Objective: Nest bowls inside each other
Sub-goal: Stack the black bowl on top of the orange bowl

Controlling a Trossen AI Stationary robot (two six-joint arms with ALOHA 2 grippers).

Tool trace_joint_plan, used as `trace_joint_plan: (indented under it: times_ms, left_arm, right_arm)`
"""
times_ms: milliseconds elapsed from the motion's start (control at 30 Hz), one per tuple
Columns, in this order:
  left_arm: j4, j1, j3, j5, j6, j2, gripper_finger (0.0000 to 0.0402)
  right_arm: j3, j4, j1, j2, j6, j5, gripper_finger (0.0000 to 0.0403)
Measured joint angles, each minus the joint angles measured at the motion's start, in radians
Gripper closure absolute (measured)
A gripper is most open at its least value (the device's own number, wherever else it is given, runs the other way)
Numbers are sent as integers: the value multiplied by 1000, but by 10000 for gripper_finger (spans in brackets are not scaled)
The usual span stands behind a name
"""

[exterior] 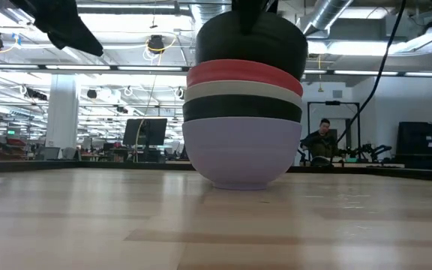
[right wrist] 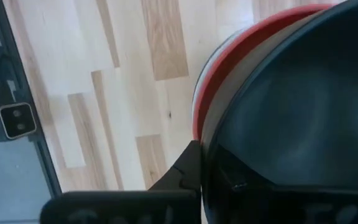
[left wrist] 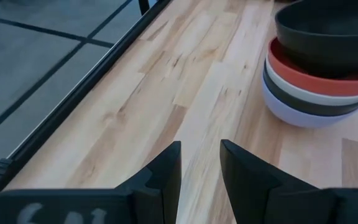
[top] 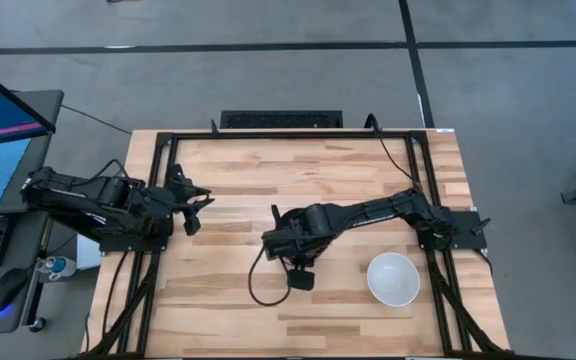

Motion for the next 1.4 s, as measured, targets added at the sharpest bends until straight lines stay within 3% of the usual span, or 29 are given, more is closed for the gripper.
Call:
trace_joint_plan:
  times_ms: [167,567,700,1000,1400]
  left_arm:
    - [0,0,0,-5,6,0,299]
    - [-2,0,1,-6,6,0,299]
    - [-2,0,1,-6,6,0,299]
    - [-11,0,2,-5,-1,0,299]
    - [-11,0,2,-6,-3,0,299]
  right_arm:
    - [-8,-42,-19,0,21,-2,358]
    - [-68,59,-23,-1,61,-40,302]
    - [-68,100,-18,-24,71,24,279]
    - [-68,100,-15,-31,72,36,340]
    - [-68,37,-4,-31,92,8,321]
